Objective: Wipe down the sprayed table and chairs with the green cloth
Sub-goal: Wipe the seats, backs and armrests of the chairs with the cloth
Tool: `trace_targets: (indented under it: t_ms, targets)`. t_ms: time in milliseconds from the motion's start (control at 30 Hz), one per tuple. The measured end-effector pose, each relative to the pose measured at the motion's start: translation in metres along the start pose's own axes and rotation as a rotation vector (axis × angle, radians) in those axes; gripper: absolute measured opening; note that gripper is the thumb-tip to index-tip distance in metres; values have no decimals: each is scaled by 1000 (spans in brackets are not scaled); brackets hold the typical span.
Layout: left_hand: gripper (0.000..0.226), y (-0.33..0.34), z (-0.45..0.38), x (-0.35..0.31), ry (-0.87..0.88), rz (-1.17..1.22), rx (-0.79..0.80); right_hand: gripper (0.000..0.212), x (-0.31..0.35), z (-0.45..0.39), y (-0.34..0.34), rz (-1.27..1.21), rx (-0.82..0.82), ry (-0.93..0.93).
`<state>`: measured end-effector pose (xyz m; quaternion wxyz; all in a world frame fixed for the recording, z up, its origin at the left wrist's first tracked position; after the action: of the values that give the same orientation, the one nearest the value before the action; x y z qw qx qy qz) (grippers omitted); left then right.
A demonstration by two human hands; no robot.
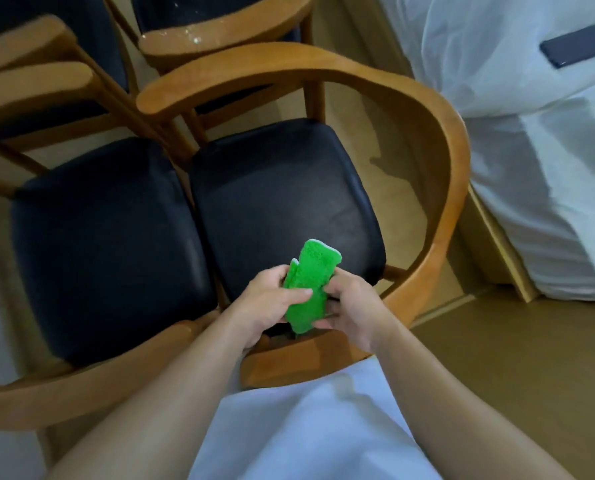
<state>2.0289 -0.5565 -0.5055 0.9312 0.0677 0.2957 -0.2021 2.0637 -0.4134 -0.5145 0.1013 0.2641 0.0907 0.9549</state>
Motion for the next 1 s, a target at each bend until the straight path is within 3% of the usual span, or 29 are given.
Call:
trace_targets:
  t_ms: [267, 400, 500, 700, 800, 900, 1000]
  targets:
    - [16, 26, -11, -19, -26, 245, -208, 12, 29, 2, -41, 167, -92, -35]
    - [25, 56, -25, -48, -64, 468, -323, 15, 83, -5, -90, 179, 16, -28]
    - [35, 82, -30, -70, -58, 658, -278, 18, 127, -6, -118, 203, 122, -3]
    - [20, 117, -38, -93, 36, 964, -210, 14, 196, -13, -157, 310, 150, 53]
    - [25, 124, -43, -94, 28, 882, -156, 10, 214, -14, -162, 380, 242, 76]
    - [28, 125, -52, -96, -23, 712, -120, 36, 225, -19, -164, 380, 311, 86]
    - [28, 129, -63, -104, -61, 659, -270, 47, 240, -31, -170, 357, 347, 117]
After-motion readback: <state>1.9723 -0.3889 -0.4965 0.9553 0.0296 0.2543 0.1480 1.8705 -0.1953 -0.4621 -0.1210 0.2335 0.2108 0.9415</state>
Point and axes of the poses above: each hand's wrist, its own z-axis away from the middle knuckle, its own y-axis out of the palm, x = y × z, the point moved 2 cm from there along -z, towards the middle knuckle
